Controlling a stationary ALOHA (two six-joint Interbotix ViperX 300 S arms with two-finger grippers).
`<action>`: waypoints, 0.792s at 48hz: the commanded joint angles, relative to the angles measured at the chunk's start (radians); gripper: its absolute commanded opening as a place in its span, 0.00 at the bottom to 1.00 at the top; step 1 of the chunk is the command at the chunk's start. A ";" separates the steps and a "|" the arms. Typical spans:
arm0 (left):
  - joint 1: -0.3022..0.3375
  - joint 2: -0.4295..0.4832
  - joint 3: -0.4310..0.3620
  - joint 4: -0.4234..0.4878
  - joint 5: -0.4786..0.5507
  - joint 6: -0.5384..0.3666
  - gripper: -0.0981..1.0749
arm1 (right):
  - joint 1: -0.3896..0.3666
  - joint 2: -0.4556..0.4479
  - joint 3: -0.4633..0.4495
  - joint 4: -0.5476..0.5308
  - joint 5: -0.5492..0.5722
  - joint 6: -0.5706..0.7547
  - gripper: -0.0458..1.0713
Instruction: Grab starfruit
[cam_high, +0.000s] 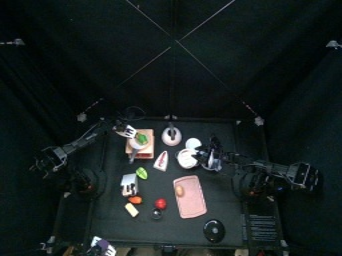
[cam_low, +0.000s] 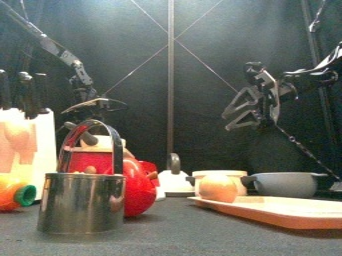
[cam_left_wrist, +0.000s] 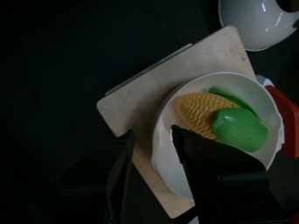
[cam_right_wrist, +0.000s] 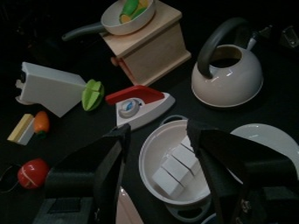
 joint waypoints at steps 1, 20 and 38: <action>-0.003 -0.058 -0.009 -0.002 -0.020 0.002 0.75 | -0.005 -0.006 -0.009 0.003 -0.003 -0.002 0.83; -0.235 -0.360 0.092 0.002 -0.170 0.003 0.75 | 0.003 -0.002 -0.031 0.002 -0.003 -0.002 0.83; -0.733 -0.420 0.172 0.095 -0.394 0.005 0.75 | 0.008 0.060 -0.064 0.005 -0.003 -0.002 0.83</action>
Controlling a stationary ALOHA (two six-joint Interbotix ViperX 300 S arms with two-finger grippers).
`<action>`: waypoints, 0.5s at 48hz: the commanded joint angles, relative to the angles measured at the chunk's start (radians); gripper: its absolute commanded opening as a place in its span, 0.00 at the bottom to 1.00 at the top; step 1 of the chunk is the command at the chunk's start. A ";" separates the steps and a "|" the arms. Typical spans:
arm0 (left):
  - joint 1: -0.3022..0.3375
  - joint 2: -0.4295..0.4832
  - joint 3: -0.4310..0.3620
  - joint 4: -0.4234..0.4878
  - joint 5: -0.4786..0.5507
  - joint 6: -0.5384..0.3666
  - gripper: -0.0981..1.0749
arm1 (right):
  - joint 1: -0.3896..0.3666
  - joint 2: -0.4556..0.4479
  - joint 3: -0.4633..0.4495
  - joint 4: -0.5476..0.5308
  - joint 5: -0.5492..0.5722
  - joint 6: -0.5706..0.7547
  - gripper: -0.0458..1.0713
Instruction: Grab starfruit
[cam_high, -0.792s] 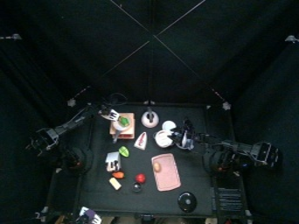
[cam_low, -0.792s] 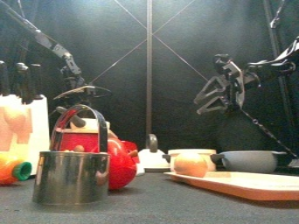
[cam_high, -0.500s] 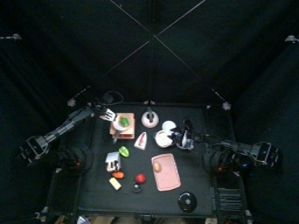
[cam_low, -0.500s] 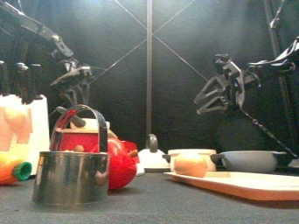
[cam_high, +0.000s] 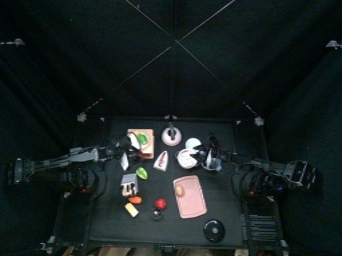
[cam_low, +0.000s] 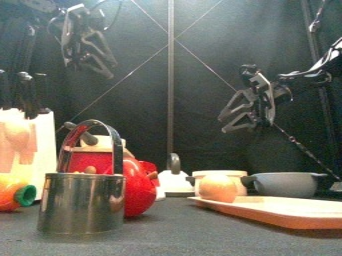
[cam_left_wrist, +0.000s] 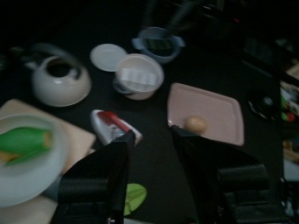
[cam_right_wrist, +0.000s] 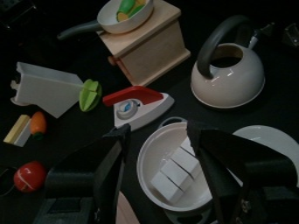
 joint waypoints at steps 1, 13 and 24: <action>-0.103 0.011 -0.023 0.061 -0.017 0.002 0.75 | 0.003 0.008 -0.032 0.002 -0.003 -0.002 0.83; -0.133 0.106 -0.046 0.183 0.028 0.003 0.76 | 0.015 0.069 -0.072 0.000 -0.003 -0.002 0.83; -0.147 0.242 -0.127 0.316 0.186 0.005 0.76 | 0.017 0.107 -0.091 -0.009 -0.003 -0.002 0.83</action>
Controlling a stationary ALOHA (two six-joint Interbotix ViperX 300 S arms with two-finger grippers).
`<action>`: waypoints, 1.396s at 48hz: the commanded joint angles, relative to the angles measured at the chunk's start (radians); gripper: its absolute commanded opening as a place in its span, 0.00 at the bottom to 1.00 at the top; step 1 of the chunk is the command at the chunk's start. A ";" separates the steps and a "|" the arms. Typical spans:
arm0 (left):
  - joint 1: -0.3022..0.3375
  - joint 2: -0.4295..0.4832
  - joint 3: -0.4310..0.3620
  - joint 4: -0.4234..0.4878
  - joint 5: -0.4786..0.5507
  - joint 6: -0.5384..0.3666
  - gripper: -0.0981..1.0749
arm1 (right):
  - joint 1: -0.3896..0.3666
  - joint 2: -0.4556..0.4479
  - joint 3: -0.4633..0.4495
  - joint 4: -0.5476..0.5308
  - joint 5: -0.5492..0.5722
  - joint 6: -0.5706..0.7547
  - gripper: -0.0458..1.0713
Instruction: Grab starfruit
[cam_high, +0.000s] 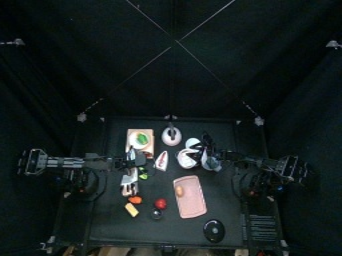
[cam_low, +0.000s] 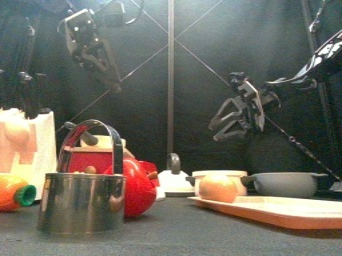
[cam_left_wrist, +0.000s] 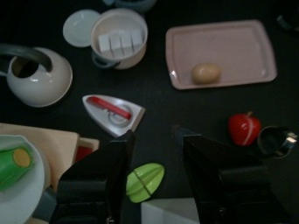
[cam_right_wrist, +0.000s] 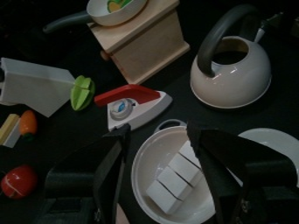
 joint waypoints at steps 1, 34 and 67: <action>-0.008 0.043 -0.057 0.074 0.052 0.000 0.76 | 0.002 -0.006 -0.026 -0.005 -0.003 -0.002 0.83; -0.118 0.351 -0.150 0.158 0.328 0.207 0.97 | 0.002 -0.006 -0.026 -0.006 -0.003 -0.002 0.83; -0.041 0.531 -0.227 -0.049 0.414 0.523 0.97 | 0.002 -0.006 -0.026 -0.006 -0.003 -0.002 0.83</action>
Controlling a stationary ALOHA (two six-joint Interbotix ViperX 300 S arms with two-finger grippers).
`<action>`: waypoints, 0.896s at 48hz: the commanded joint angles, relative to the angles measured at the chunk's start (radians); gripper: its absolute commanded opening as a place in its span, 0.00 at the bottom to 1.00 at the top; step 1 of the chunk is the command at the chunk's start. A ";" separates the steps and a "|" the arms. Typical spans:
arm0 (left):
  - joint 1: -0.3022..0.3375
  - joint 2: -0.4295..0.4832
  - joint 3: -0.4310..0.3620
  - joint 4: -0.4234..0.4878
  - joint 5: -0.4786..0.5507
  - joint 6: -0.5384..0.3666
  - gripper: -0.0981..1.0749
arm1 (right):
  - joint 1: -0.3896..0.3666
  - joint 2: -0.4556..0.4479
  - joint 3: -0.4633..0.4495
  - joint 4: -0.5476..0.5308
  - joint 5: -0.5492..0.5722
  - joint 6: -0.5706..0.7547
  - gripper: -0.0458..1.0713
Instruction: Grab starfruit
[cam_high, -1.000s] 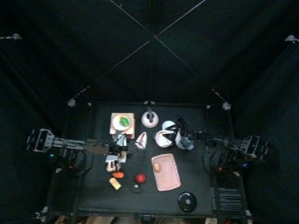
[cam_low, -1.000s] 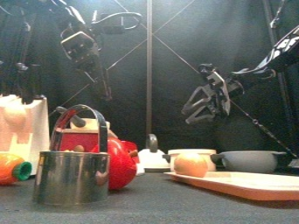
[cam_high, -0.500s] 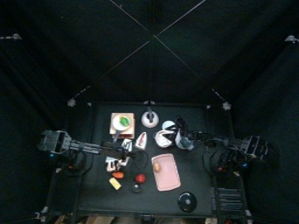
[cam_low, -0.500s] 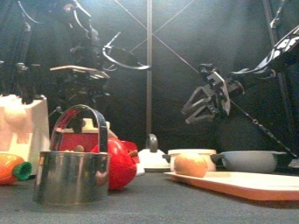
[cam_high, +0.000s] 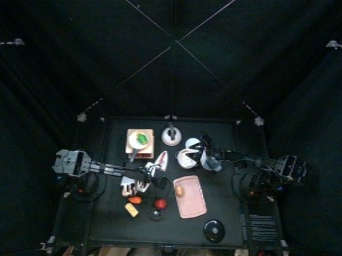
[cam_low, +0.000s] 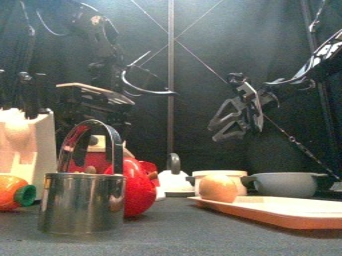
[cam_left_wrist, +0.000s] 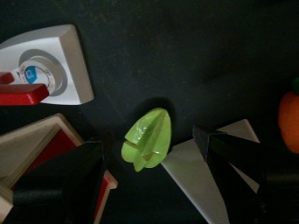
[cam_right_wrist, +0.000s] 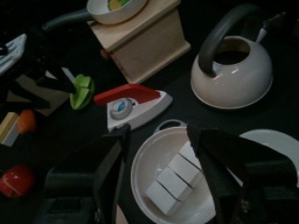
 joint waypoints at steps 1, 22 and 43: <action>0.021 -0.002 0.000 -0.003 -0.014 0.021 0.97 | 0.002 -0.014 -0.020 0.003 -0.003 -0.002 0.83; 0.091 0.031 0.035 -0.063 -0.048 0.107 0.97 | 0.002 -0.012 -0.020 0.003 -0.003 0.000 0.83; 0.118 0.055 0.052 -0.112 -0.054 0.170 0.97 | 0.002 -0.012 -0.021 0.002 -0.003 0.000 0.83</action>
